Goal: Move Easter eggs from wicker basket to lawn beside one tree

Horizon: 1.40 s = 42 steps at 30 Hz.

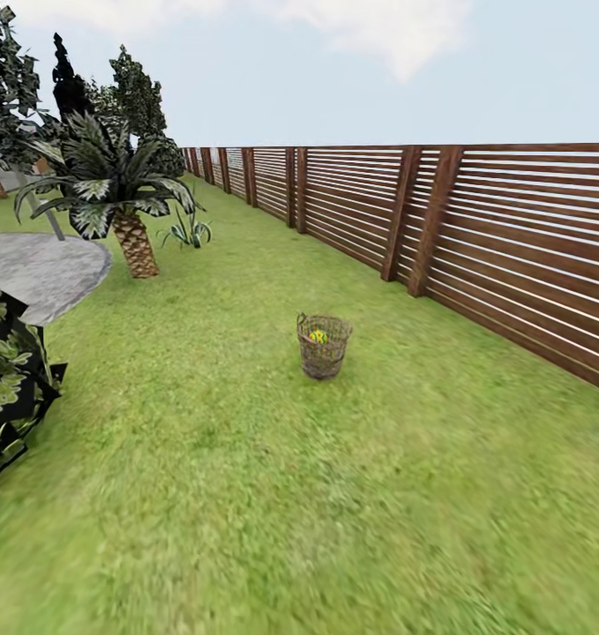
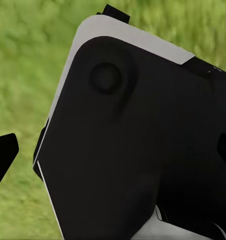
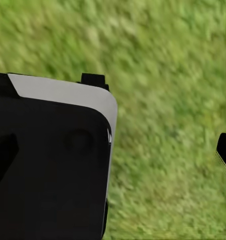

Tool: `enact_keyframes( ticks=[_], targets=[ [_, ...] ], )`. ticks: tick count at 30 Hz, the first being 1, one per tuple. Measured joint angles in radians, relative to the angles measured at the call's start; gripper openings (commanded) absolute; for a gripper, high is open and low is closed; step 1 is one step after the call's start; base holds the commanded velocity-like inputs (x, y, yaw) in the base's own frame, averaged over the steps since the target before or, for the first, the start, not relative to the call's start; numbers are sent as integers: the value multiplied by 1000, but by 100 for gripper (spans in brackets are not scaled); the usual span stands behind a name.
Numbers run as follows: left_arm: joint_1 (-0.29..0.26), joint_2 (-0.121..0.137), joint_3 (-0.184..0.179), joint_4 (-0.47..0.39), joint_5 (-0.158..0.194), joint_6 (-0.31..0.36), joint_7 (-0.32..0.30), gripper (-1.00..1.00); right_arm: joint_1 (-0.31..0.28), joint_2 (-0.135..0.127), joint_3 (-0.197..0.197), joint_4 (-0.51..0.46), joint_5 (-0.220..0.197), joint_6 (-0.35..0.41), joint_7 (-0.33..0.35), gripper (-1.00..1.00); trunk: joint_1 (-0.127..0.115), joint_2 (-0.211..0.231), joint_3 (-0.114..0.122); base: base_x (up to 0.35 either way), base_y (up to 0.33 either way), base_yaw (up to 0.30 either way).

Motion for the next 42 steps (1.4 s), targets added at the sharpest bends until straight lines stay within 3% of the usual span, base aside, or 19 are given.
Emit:
enact_keyframes(
  ticks=[42],
  targets=[
    [0, -2, 0, -1, 0, 0, 1, 100, 0, 5, -2, -3, -12, 0, -2, 100, 0, 0, 0, 308, 0, 0]
  ],
)
